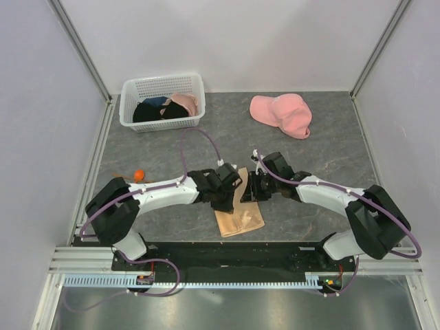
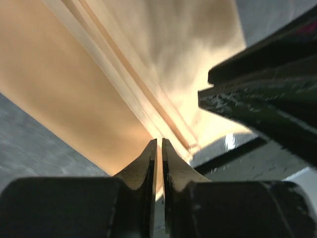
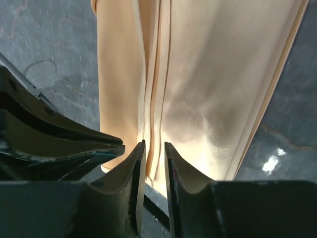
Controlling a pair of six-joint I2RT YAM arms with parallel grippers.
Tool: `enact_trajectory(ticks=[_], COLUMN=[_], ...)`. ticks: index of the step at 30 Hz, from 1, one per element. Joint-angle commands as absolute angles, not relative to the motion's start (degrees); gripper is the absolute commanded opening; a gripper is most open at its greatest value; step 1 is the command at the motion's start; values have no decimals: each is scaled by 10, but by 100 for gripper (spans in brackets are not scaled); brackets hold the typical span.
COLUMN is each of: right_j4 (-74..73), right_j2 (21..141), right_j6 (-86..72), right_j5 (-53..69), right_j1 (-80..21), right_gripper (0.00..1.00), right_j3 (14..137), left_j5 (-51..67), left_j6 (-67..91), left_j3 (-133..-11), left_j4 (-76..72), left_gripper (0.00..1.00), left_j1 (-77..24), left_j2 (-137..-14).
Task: Fold the napkin into a case and place the utensils inside
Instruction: Smooth out the 2/3-rectangle-folded napkin at the center of the board.
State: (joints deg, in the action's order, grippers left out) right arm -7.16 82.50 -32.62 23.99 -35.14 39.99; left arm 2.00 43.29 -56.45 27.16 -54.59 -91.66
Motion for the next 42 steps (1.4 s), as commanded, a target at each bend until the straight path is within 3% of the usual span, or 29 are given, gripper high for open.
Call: enact_trajectory(ticks=[1, 6, 20, 27, 34, 42], right_j4=[-14, 17, 42, 27, 2, 27], right_j2=[799, 807, 838, 825, 802, 797], right_j6=[-373, -376, -370, -372, -384, -424], right_j5=[255, 255, 238, 240, 237, 228], right_j1=[-362, -366, -366, -374, -418, -487], right_gripper=[25, 15, 14, 14, 25, 39], right_j3=[353, 316, 287, 301, 339, 336], left_j5=[24, 18, 12, 3, -52, 24], left_j6=[502, 521, 562, 557, 541, 488], left_j3=[-534, -510, -426, -453, -483, -500], left_j4=[270, 269, 274, 293, 341, 305], left_gripper=[12, 11, 10, 10, 12, 13], left_j1=[-583, -602, -624, -624, -586, -529], left_j2=[-896, -885, -829, -814, -779, -810])
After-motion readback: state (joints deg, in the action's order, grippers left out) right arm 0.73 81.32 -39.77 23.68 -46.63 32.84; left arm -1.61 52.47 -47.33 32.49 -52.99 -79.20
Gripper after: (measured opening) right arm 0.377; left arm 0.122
